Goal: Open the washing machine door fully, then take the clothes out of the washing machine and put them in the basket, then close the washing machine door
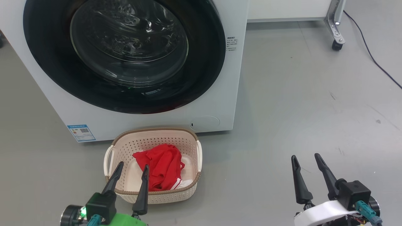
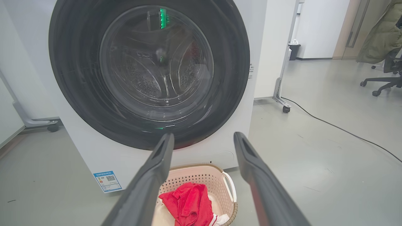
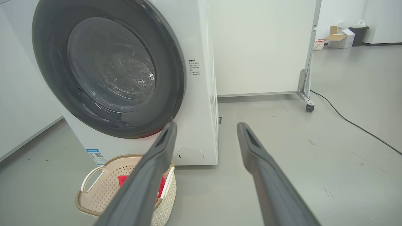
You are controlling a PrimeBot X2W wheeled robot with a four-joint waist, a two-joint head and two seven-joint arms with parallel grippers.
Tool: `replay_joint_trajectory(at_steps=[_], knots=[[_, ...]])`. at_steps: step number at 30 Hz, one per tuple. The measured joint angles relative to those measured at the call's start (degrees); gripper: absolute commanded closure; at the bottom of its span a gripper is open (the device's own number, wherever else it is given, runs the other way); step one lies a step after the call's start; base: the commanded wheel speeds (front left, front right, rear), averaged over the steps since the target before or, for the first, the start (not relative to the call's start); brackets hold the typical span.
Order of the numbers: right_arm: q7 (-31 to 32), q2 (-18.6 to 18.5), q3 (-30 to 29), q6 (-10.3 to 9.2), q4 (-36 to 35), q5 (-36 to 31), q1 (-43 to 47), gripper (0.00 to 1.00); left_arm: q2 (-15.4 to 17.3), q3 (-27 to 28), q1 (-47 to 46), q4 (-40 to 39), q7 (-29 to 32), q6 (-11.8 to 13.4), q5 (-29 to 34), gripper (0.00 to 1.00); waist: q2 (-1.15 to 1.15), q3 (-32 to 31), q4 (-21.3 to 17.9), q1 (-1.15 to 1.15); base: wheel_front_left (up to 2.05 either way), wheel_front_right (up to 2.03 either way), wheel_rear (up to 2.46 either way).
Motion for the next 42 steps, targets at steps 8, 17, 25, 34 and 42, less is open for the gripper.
replay_joint_trajectory(at_steps=[8,17,25,34,42], knots=[[0.0,0.47,-0.22,0.18,-0.79,0.0,0.01,0.0,0.16,-0.13,0.04,-0.44,0.01,0.0,0.01,0.0,0.0,0.05,0.1,0.0,0.0,0.0,0.0],[0.08,1.15,-0.11,0.48,1.16,0.85,1.33,1.0,0.13,-0.85,1.49,1.54,0.16,-0.08,-0.94,1.0,0.0,0.07,0.15,0.0,0.0,0.0,0.0],[0.41,1.43,-0.52,0.96,0.89,6.22,1.35,1.0,-0.09,-0.57,2.04,0.63,0.16,-1.07,-6.03,1.0,0.0,0.11,0.13,0.0,0.0,0.0,0.0],[2.12,1.64,-2.63,1.25,0.87,14.08,1.19,1.0,-0.29,1.78,2.02,0.49,1.4,-1.89,-14.5,1.0,0.0,0.14,0.11,0.0,0.0,0.0,0.0],[3.59,1.7,-4.21,1.45,1.21,19.74,1.01,1.0,-0.31,3.5,1.95,0.85,2.77,-2.18,-20.5,1.0,0.0,0.15,0.08,0.0,0.0,0.0,0.0]])
